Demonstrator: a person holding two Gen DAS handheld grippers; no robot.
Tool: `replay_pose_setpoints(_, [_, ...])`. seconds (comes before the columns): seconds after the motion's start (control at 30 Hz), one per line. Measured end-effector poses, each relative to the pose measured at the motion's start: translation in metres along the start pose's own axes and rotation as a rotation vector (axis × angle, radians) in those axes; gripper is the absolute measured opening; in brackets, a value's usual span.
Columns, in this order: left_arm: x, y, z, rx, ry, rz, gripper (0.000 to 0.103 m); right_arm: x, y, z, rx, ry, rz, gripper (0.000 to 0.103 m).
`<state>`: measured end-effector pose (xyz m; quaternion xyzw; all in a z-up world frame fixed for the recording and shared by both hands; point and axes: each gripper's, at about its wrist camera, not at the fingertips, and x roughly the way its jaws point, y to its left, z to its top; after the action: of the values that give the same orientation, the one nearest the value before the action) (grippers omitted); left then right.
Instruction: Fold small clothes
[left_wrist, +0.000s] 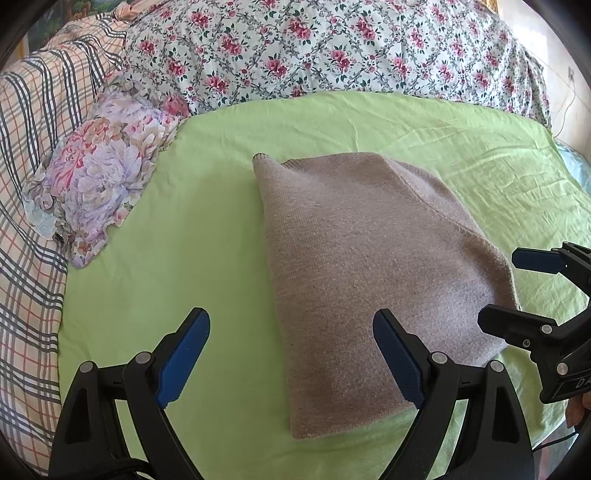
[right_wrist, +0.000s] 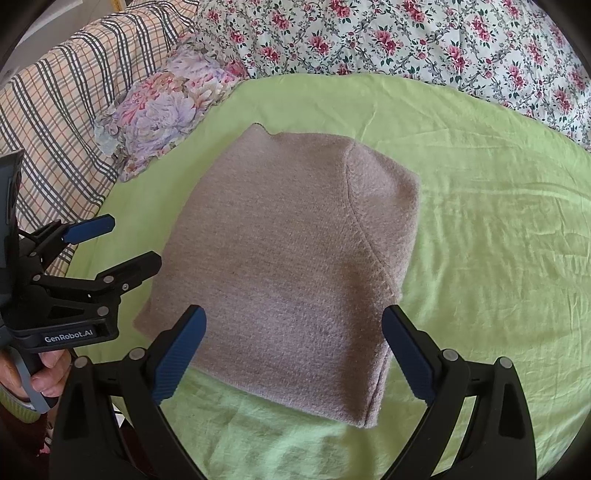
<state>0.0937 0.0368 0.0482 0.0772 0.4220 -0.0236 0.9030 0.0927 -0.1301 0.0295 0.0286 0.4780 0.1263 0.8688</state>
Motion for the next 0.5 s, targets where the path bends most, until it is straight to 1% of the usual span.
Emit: replay_pose_setpoints(0.5, [-0.0052, -0.0018, 0.0009, 0.004, -0.014, 0.008, 0.091, -0.0051, 0.003, 0.0027, -0.005, -0.009, 0.003, 0.096])
